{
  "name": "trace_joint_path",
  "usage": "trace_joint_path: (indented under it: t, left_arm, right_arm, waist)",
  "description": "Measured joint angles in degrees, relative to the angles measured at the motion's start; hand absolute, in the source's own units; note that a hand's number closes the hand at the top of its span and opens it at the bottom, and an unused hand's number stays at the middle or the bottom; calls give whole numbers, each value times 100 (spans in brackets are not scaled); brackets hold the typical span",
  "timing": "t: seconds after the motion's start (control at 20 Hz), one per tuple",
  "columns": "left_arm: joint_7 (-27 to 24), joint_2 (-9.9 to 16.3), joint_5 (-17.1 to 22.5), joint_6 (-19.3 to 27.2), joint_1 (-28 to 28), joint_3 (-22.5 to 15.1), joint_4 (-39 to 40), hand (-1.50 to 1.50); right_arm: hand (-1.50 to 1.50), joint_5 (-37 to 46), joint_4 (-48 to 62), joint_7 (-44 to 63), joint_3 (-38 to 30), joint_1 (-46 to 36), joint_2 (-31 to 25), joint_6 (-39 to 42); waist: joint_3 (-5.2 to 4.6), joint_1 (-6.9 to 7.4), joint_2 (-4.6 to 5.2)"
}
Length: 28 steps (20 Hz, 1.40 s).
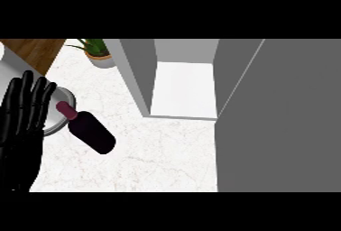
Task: Pick up the wine, place it into the cabinet and close the cabinet
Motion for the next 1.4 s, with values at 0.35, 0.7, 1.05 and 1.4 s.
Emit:
trace_joint_path:
  t: [0.35, 0.7, 1.05, 1.4]
  left_arm:
    - [294, 95, 1276, -656, 210, 281, 174, -150]
    - [1721, -133, 2737, -480, 147, 215, -162, -150]
    - [2630, -154, 2955, 97, -44, 126, -879, -150]
    - [3315, -24, 3017, 742, -621, 326, -1208, -150]
  right_arm:
    - [-150, -453, -300, -39, 157, 464, 93, 339]
    - [-150, -1202, -1016, 769, 441, 932, -140, 832]
    - [-150, -1560, -1610, 1607, 314, 855, -241, 843]
    - [-150, -1559, -1681, 2118, 294, 546, -216, 726]
  waist:
    - [-27, -256, 71]
    - [-29, -309, 71]
    - [-29, -295, 78]
    - [-29, -301, 81]
